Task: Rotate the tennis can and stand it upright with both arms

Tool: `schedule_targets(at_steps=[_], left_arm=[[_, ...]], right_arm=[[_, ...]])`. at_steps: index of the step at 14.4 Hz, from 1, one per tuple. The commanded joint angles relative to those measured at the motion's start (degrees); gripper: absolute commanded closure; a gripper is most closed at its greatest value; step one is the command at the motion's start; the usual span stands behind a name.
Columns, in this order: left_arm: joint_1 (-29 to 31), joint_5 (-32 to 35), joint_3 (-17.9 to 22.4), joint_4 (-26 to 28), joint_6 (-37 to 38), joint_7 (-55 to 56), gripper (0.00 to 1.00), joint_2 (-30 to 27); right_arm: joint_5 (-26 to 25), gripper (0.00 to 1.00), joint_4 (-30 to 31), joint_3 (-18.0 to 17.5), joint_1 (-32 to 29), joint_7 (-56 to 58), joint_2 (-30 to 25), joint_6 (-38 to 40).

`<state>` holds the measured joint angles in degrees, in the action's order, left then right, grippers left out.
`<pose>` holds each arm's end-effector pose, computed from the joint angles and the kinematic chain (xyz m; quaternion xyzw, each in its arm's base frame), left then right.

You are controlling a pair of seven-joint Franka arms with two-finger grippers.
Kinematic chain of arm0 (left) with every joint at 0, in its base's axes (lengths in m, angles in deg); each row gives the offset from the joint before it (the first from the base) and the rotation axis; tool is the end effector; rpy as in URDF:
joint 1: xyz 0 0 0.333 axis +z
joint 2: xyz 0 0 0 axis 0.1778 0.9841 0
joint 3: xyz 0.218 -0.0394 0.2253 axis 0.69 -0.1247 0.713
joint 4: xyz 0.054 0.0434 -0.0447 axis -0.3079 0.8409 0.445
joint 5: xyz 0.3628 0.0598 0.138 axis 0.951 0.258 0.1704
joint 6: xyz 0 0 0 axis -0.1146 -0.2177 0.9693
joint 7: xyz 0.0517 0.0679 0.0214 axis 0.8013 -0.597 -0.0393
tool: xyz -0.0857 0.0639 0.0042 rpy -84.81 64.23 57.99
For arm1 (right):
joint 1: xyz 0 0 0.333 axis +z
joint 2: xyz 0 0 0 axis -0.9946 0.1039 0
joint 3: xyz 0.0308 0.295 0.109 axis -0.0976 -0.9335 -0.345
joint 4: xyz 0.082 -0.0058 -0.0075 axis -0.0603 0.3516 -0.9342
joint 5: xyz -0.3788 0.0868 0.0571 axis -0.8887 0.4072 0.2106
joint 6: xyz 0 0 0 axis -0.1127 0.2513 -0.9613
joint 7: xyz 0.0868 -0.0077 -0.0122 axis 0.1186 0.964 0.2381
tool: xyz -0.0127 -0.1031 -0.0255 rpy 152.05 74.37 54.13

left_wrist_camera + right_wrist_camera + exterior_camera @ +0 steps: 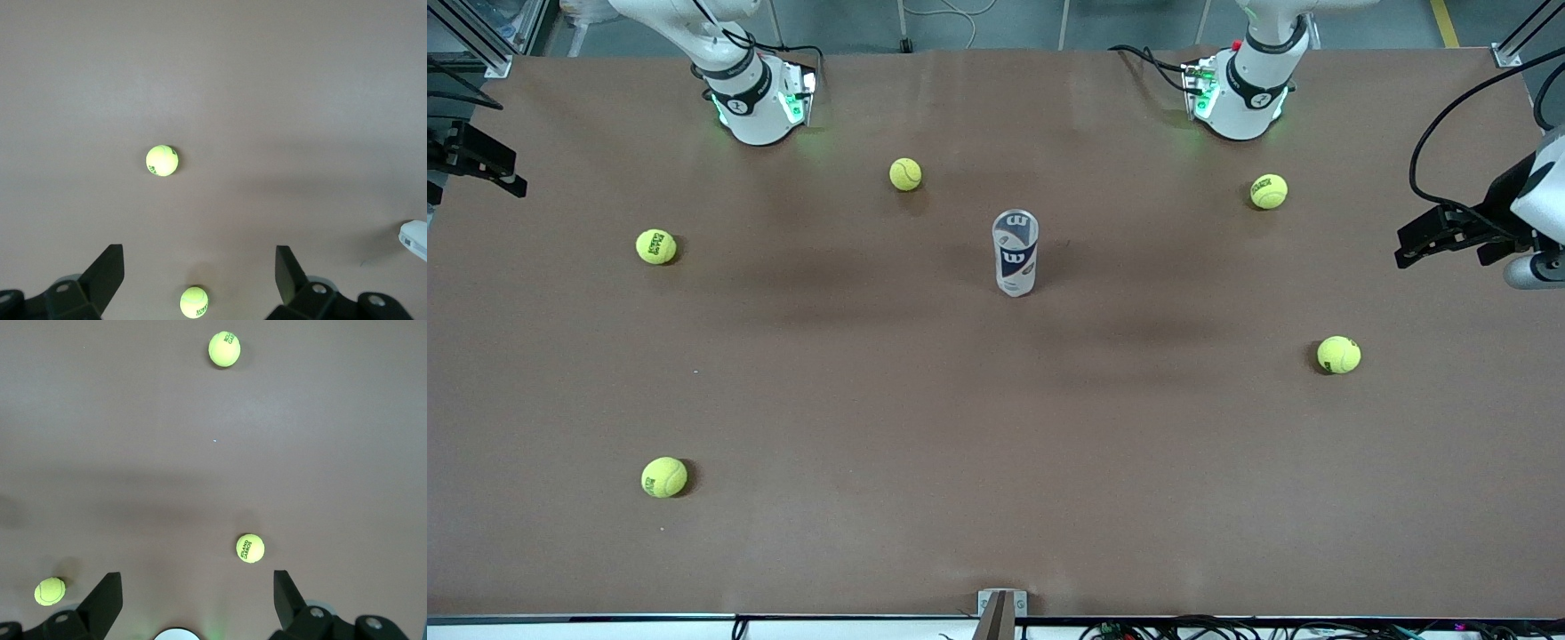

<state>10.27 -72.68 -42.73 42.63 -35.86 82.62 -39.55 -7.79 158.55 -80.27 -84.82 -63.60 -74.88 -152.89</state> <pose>0.5788 -0.0302 0.6196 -0.9999 -0.0083 0.0040 0.0051 0.5110 -0.0487 0.6604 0.9985 0.0494 -0.0214 0.0035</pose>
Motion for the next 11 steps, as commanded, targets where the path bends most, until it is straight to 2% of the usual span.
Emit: schedule_targets(at_steps=[1, 8, 11], left_arm=[[-0.20, -0.85, -0.54, -3.55, 0.91, -0.80, 0.00, 1.44], [0.68, -1.73, -0.10, -1.28, -4.71, -1.77, 0.00, 0.30], [0.24, -1.38, -0.09, -1.80, -4.62, 3.31, 0.00, 0.82]], right_arm=[[0.32, 0.00, 1.29, 0.38, 0.61, 0.60, -1.26, -0.46], [0.50, 0.00, 1.29, 0.56, 0.43, 1.66, -1.26, -0.11], [0.68, 0.00, 1.29, 0.56, 0.25, 0.69, -1.26, 0.24]])
